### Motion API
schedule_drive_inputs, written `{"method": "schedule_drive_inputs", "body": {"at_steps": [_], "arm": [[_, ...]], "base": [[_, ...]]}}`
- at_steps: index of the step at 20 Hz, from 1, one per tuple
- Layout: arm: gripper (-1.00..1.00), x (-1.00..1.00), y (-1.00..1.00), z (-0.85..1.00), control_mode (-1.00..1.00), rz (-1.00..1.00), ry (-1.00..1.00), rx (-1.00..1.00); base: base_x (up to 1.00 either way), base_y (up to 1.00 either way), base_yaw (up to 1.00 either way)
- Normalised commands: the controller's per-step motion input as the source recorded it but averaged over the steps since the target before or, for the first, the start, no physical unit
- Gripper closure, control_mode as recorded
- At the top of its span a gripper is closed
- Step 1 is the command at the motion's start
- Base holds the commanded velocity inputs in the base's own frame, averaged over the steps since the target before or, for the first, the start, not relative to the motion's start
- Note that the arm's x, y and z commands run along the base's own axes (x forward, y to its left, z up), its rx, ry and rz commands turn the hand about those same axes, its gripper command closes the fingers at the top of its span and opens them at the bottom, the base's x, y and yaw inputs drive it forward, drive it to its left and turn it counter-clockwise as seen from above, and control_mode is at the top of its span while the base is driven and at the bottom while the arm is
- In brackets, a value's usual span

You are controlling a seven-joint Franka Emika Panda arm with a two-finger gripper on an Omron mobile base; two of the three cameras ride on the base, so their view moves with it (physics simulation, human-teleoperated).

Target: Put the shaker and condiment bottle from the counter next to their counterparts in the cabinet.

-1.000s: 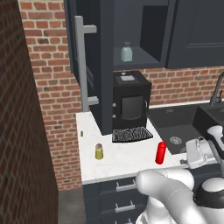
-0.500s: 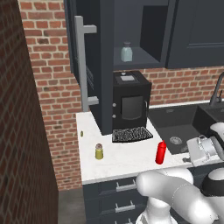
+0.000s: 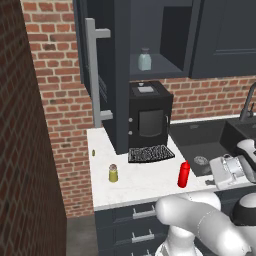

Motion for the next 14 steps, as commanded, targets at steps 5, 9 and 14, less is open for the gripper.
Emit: {"method": "schedule_drive_inputs", "body": {"at_steps": [5, 9, 14], "arm": [[-1.00, 0.10, 0.16, 0.00, -1.00, 0.00, 0.02, 0.00], [-1.00, 0.16, 0.05, 0.00, -1.00, 0.00, 0.03, 0.00], [-1.00, 0.06, 0.16, 0.00, -1.00, 0.00, 0.01, 0.00]], "base": [[0.00, 0.00, 0.00], [0.00, 0.00, 0.00], [0.00, 0.00, 0.00]]}}
